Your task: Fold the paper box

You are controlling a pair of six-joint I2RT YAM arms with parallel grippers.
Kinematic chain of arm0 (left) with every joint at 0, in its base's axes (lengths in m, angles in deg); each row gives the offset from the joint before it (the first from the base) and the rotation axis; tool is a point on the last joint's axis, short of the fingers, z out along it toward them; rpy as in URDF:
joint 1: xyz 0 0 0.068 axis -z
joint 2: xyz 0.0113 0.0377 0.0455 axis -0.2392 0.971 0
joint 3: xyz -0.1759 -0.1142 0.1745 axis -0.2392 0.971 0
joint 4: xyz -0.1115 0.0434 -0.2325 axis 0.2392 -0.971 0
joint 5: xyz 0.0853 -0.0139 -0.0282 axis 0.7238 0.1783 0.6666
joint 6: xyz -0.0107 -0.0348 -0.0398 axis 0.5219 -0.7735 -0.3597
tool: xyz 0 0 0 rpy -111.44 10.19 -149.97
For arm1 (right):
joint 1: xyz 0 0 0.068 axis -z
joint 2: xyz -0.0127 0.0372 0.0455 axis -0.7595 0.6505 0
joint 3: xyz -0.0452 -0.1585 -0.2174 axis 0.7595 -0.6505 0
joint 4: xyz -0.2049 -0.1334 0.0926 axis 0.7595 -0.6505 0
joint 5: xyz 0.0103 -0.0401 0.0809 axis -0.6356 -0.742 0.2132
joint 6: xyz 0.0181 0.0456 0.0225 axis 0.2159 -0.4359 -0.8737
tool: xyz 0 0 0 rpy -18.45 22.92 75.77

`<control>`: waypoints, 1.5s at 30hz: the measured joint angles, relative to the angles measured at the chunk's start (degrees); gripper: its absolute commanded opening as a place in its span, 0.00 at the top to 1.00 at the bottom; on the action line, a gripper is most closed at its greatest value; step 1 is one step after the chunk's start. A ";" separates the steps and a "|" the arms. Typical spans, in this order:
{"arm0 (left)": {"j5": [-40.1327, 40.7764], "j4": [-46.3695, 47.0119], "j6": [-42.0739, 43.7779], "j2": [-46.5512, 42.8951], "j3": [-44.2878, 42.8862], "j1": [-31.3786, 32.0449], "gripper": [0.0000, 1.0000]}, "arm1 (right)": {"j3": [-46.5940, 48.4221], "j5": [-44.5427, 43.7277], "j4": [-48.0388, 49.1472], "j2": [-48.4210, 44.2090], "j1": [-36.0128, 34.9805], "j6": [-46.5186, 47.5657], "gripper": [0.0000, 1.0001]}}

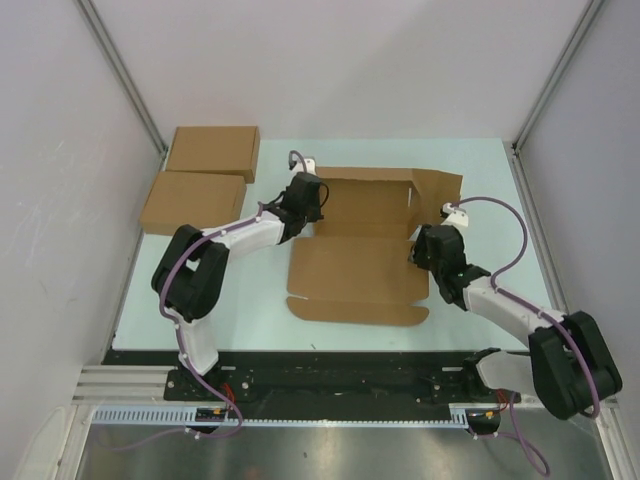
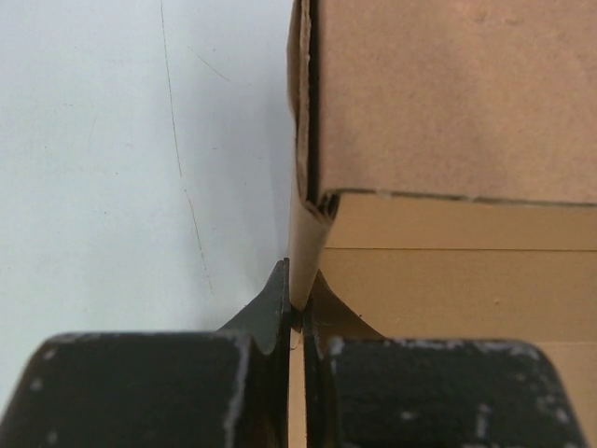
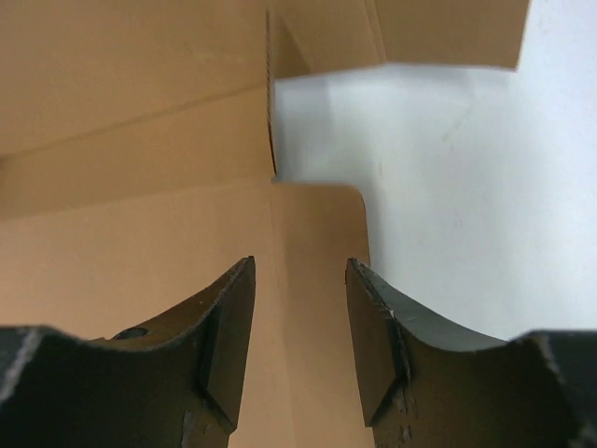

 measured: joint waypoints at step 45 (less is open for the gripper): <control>1.79 7.17 2.89 -1.73 5.31 0.39 1.00 | 15.32 21.11 17.46 22.62 34.71 -7.39 0.49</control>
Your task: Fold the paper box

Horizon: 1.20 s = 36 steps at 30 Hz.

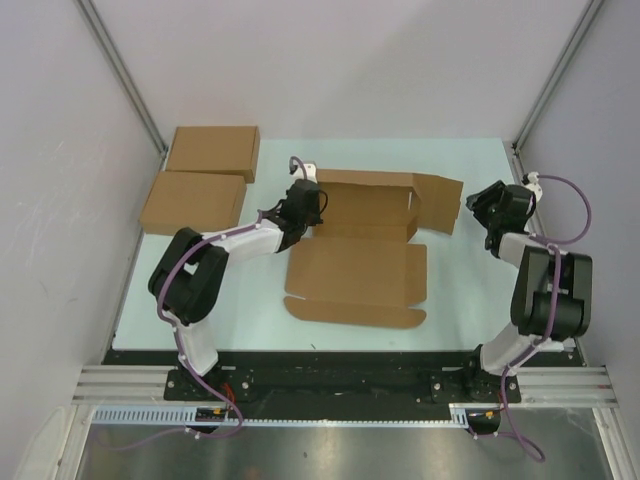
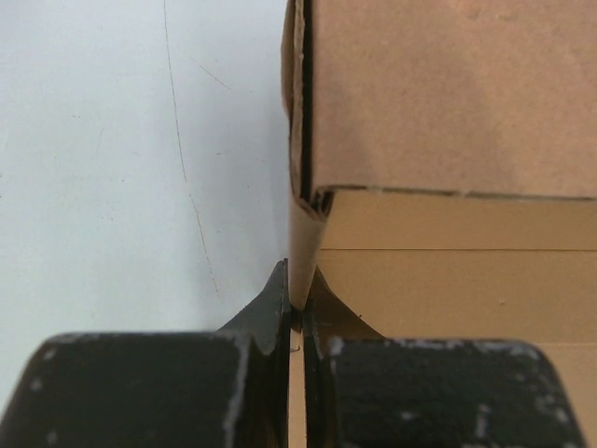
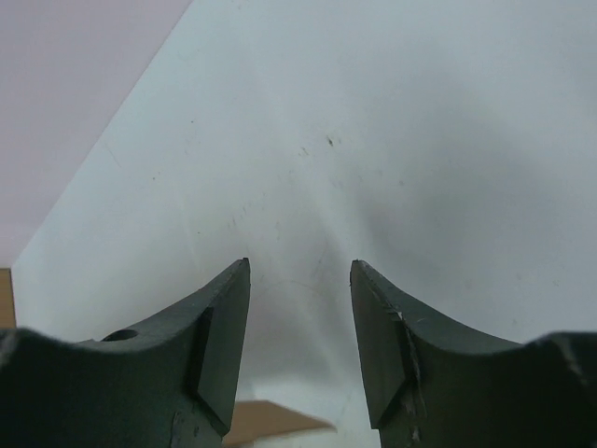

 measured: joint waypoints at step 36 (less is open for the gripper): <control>2.84 -1.01 1.90 -0.07 -0.11 0.00 1.00 | -8.09 23.47 3.91 -12.61 -12.28 4.17 0.48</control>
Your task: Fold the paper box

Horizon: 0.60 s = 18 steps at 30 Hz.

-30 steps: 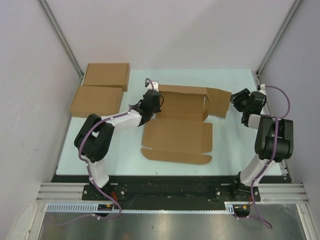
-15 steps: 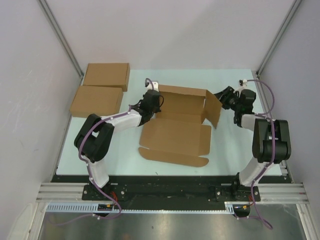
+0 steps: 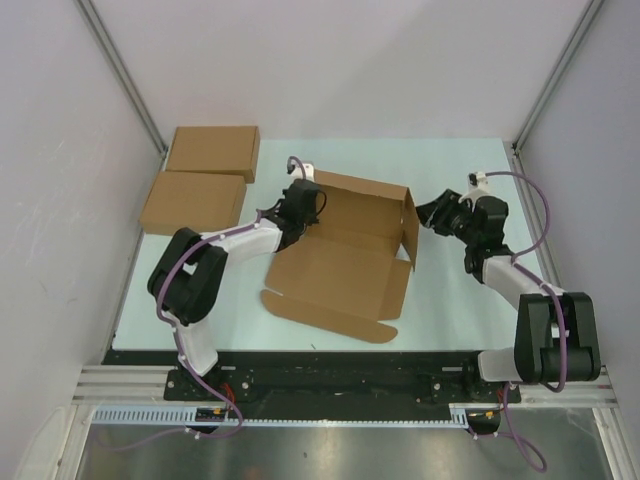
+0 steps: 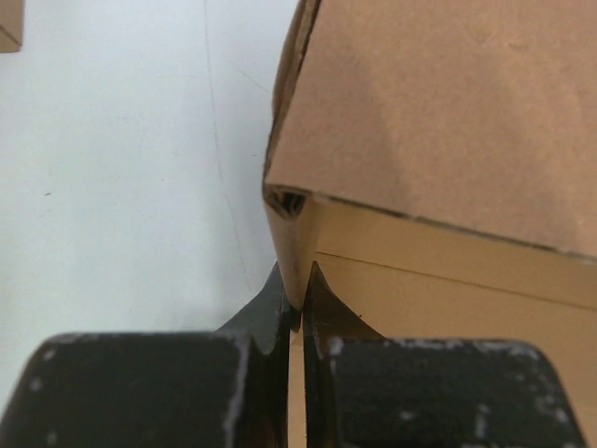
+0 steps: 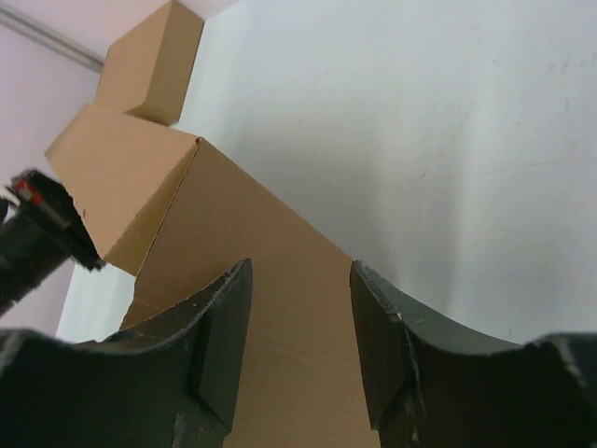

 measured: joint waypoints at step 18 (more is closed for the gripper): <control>2.34 -1.81 0.20 -1.84 1.60 -0.94 1.00 | -5.55 -0.94 -5.84 -8.28 -5.66 7.39 0.47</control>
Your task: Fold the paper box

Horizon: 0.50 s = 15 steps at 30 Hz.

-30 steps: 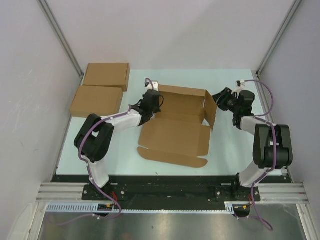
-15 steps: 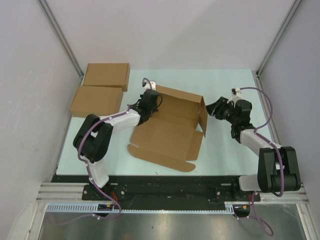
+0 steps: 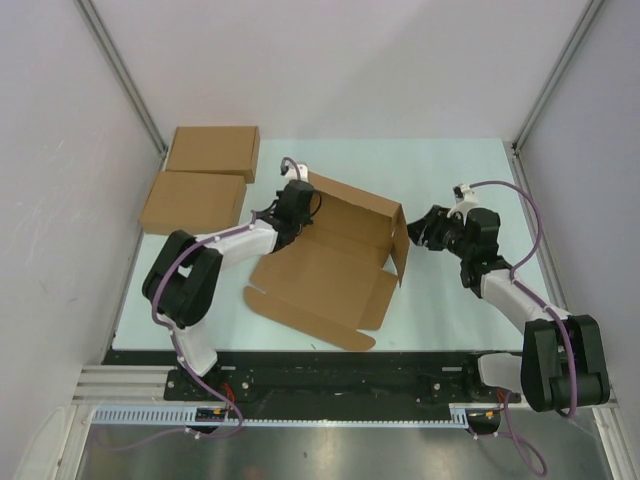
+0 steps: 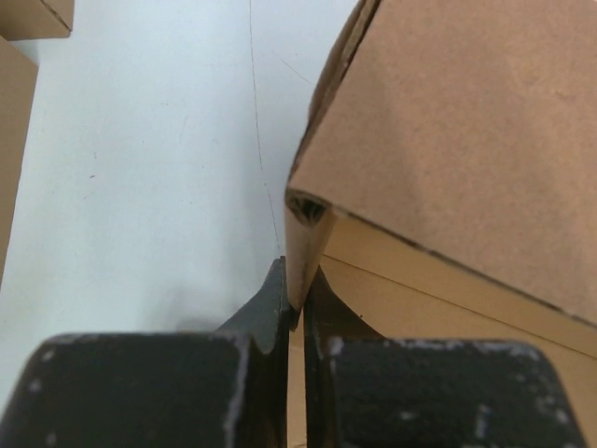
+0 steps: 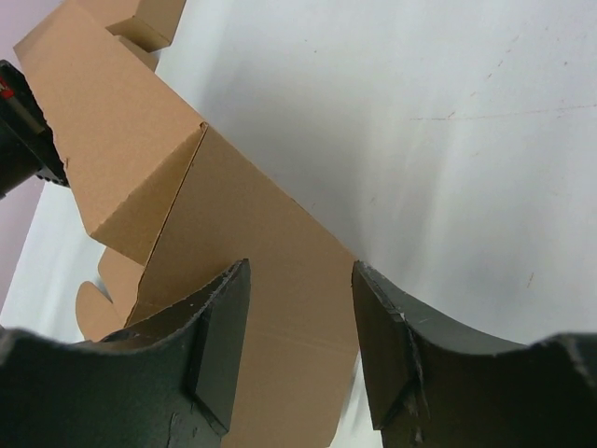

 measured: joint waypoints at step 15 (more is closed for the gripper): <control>-0.66 -0.37 -1.73 -2.14 2.25 -2.89 1.00 | -0.55 0.61 -0.50 1.36 1.51 -0.17 0.48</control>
